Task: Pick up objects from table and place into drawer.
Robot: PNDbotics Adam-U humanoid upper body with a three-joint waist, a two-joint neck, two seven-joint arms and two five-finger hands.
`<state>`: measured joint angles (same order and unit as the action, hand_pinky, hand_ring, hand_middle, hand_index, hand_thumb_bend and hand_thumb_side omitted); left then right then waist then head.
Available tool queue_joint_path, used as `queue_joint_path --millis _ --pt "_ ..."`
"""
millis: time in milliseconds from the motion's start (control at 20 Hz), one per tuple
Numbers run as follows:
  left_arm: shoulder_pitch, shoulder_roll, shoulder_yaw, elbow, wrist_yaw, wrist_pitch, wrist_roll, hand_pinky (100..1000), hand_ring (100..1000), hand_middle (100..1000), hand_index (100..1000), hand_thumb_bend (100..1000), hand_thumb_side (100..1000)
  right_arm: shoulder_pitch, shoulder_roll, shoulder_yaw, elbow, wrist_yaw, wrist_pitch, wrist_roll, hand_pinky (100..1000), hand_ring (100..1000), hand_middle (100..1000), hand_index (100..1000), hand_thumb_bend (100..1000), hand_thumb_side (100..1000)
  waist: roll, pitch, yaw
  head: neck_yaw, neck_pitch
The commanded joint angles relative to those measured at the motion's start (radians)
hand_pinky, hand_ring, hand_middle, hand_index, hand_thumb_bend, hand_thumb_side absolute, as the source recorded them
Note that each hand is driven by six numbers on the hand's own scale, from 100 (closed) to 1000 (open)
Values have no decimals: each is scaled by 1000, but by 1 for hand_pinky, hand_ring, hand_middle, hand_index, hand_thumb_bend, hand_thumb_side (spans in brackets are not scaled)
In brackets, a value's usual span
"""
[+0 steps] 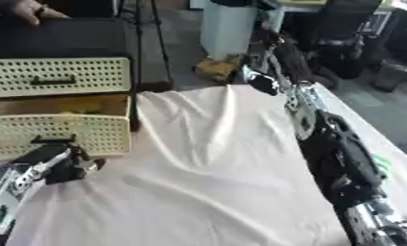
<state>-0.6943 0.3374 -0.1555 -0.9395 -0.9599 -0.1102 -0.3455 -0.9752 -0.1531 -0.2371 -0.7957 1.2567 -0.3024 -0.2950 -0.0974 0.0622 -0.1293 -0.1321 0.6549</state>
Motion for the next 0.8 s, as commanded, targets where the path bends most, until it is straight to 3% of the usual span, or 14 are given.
queue_joint_path --millis 50,350,800 --pt "-47 0 20 1 25 -16 58 523 603 675 768 386 1000 -14 -10 -1 -20 -4 -4 0 823 905 854 841 100 410 4 -12 -5 4 3" --pt "-92 -24 11 -46 122 -25 48 418 524 597 739 382 1000 -10 1 2 -21 -2 -8 4 824 906 854 842 100 410 4 -12 -12 11 1" --pt "-133 -36 21 -79 197 3 42 352 483 566 723 375 1000 -12 10 1 -22 -3 -12 5 824 907 853 841 100 410 0 -7 -30 19 -6"
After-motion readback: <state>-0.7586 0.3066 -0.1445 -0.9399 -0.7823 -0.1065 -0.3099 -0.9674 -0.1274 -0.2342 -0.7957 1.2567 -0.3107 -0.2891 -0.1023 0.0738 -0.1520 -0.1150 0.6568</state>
